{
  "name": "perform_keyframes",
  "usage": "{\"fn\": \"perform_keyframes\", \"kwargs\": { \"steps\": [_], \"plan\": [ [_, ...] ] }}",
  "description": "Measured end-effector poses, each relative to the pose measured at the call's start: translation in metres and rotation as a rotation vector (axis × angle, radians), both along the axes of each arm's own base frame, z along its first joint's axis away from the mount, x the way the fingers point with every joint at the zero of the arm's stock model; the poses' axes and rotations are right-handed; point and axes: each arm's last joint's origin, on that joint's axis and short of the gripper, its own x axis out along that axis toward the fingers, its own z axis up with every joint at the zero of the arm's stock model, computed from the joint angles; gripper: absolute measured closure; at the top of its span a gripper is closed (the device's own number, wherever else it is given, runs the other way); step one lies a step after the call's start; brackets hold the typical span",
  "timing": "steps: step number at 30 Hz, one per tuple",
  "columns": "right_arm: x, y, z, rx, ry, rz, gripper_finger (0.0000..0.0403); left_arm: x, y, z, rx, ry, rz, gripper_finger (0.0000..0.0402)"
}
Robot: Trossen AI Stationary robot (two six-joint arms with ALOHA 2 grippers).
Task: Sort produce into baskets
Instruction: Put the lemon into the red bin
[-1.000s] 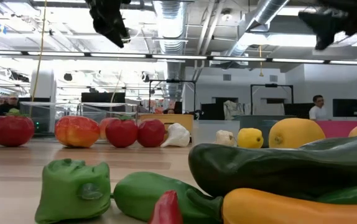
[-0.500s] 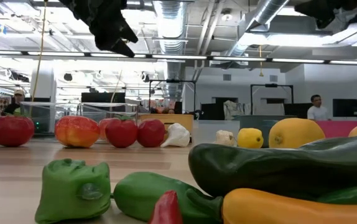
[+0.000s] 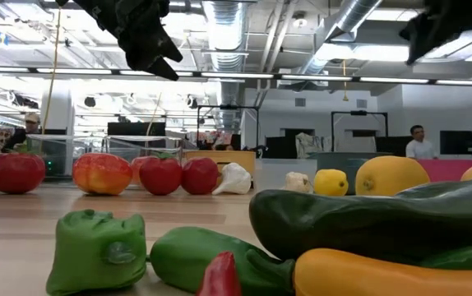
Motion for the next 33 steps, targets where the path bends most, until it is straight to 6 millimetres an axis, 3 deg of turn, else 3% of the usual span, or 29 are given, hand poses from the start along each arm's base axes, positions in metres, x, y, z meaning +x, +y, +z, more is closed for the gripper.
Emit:
{"fn": "perform_keyframes", "kwargs": {
  "steps": [7,12,23,33],
  "plan": [
    [0.019,0.015,-0.034,-0.046,0.406,0.005,0.0145,0.000,0.000,0.000,0.002,0.002,-0.002,0.0007],
    [0.033,0.026,-0.054,-0.099,0.590,0.040,0.0145,0.000,0.000,0.000,0.003,0.001,-0.002,0.0007],
    [0.055,0.034,-0.088,-0.147,0.805,0.054,0.0145,0.000,0.000,-0.001,0.002,0.009,-0.003,0.0007],
    [0.038,0.026,-0.114,-0.115,0.856,0.067,0.0164,0.000,0.000,0.000,0.001,0.008,-0.005,0.0007]
  ]
}}
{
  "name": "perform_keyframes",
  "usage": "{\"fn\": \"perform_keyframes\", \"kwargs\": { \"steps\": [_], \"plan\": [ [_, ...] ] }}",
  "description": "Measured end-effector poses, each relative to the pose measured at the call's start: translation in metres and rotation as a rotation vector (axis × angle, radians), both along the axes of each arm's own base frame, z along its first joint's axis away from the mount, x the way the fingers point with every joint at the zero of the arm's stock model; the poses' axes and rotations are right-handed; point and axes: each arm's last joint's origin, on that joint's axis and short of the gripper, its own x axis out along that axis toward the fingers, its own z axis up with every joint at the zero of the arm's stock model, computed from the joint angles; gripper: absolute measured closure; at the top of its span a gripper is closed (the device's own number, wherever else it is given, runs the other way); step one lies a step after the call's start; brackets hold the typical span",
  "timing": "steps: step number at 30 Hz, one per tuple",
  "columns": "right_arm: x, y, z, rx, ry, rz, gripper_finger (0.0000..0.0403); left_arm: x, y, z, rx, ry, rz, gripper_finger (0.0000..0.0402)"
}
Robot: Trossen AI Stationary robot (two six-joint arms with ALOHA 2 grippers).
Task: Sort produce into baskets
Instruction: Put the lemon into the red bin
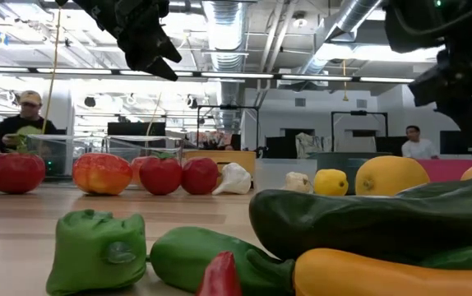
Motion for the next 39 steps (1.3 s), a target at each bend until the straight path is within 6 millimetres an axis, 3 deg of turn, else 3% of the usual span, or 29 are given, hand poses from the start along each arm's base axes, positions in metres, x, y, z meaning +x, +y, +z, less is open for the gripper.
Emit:
{"fn": "perform_keyframes", "kwargs": {
  "steps": [11,39],
  "plan": [
    [-0.006,-0.005,-0.025,0.014,-0.043,-0.002,0.0175,0.000,0.000,0.000,0.002,0.000,0.002,0.0007],
    [-0.006,-0.007,-0.027,-0.008,-0.054,-0.094,0.0172,0.000,0.000,0.000,0.001,0.000,0.002,0.0007]
  ]
}}
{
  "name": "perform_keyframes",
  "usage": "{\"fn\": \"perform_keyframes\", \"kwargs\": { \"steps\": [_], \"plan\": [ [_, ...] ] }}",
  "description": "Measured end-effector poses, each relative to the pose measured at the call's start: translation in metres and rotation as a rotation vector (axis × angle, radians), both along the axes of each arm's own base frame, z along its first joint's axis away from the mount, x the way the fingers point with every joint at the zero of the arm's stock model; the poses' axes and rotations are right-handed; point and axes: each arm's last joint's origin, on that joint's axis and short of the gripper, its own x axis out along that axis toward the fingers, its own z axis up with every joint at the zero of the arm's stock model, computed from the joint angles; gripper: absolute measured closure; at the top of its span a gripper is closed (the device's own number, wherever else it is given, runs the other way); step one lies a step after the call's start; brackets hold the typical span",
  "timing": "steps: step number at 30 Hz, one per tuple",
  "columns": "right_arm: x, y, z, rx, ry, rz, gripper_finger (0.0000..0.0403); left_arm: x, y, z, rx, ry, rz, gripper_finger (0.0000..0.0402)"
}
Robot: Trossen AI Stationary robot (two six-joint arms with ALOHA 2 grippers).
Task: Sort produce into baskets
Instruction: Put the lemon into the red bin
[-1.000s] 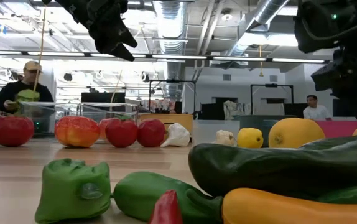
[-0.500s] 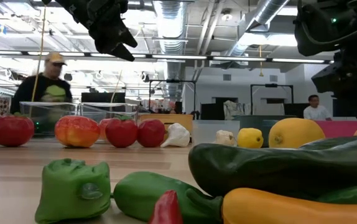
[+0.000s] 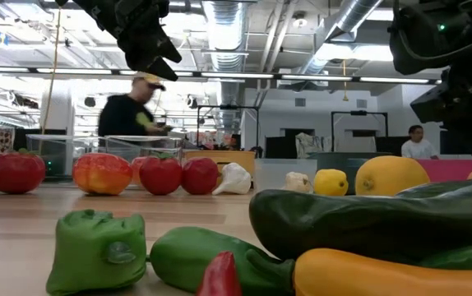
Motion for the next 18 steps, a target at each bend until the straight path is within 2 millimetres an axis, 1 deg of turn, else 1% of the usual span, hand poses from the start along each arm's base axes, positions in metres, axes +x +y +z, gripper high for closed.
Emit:
{"fn": "perform_keyframes", "kwargs": {
  "steps": [4,12,15,18],
  "plan": [
    [-0.0003,-0.0001,-0.0004,0.001,0.005,0.012,0.0153,0.0000,-0.0001,0.0000,0.000,0.000,0.000,0.0007],
    [0.0008,0.0001,-0.0016,0.003,-0.007,0.013,0.0096,0.0000,-0.0001,0.0000,0.000,0.000,0.000,0.0007],
    [0.0035,0.0006,-0.0022,0.008,-0.036,0.013,0.0084,0.0000,0.0000,0.0000,-0.002,0.000,-0.001,0.0007],
    [0.0061,0.0013,-0.0026,0.015,-0.064,0.008,0.0081,0.0000,-0.0001,-0.0001,-0.003,0.000,-0.001,0.0007]
  ]
}}
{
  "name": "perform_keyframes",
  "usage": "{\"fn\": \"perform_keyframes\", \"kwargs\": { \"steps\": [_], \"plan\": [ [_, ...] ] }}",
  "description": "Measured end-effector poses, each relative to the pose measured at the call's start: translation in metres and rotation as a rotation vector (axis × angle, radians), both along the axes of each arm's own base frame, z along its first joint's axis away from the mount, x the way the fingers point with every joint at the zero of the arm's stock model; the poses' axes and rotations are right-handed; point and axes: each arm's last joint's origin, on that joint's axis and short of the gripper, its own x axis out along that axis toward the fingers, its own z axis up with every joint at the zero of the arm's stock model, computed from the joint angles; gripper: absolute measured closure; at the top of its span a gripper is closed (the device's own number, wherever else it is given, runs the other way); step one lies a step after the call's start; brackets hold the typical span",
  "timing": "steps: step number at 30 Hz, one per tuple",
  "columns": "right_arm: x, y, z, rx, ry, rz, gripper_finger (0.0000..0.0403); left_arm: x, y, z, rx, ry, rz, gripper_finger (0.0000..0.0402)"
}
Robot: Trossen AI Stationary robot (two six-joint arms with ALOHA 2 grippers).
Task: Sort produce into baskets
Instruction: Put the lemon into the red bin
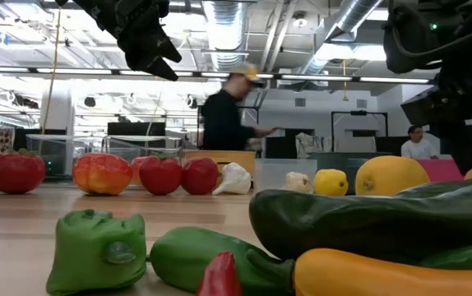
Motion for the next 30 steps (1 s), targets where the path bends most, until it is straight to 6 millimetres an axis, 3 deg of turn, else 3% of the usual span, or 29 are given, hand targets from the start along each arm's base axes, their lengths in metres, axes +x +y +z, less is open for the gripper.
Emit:
{"fn": "perform_keyframes", "kwargs": {
  "steps": [11,22,30],
  "plan": [
    [-0.008,-0.002,-0.013,-0.002,0.027,-0.002,0.0088,0.000,0.000,0.000,-0.010,-0.003,0.005,0.0007],
    [-0.011,-0.003,-0.016,-0.004,0.040,-0.017,0.0152,0.000,0.000,0.000,-0.016,-0.004,0.000,0.0007],
    [0.006,0.000,0.012,-0.018,-0.018,0.007,0.0161,0.000,0.000,0.000,-0.015,-0.008,0.000,0.0007]
  ]
}}
